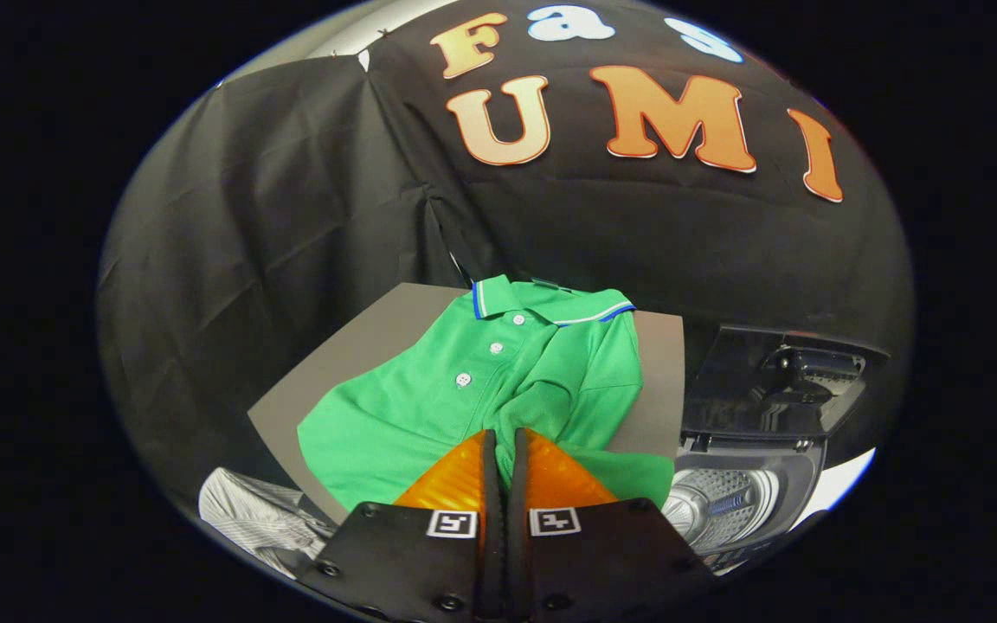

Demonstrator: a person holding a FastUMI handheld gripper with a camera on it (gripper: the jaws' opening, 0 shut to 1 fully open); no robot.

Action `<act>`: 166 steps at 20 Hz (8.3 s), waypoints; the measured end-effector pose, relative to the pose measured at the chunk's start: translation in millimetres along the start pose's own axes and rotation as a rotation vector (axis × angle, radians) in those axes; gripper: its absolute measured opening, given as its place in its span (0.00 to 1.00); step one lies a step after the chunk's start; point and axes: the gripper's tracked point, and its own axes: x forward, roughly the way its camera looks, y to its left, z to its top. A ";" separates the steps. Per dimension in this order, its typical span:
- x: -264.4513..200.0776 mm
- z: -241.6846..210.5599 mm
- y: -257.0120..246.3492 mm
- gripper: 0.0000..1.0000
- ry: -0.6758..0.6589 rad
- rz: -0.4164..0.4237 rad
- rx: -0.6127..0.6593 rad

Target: Put the clothes into the washing machine and then close the washing machine lid.

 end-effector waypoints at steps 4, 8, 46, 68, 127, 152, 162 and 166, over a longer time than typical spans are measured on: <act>-22.5 13.6 -15.8 0.08 -0.029 -0.028 -0.004; -59.8 10.9 -30.2 0.08 -0.073 -0.054 -0.029; -165.2 51.5 -269.2 0.08 -0.280 -0.458 0.125; -207.6 -59.7 -389.4 0.08 -0.133 -0.521 0.223; -70.1 -170.4 -383.5 1.00 0.175 -0.537 0.296; -45.1 76.4 -354.7 1.00 -0.165 -0.504 0.097; 5.6 69.5 -372.8 0.99 -0.115 -0.496 0.073; 10.9 63.5 -372.3 0.98 -0.117 -0.490 0.065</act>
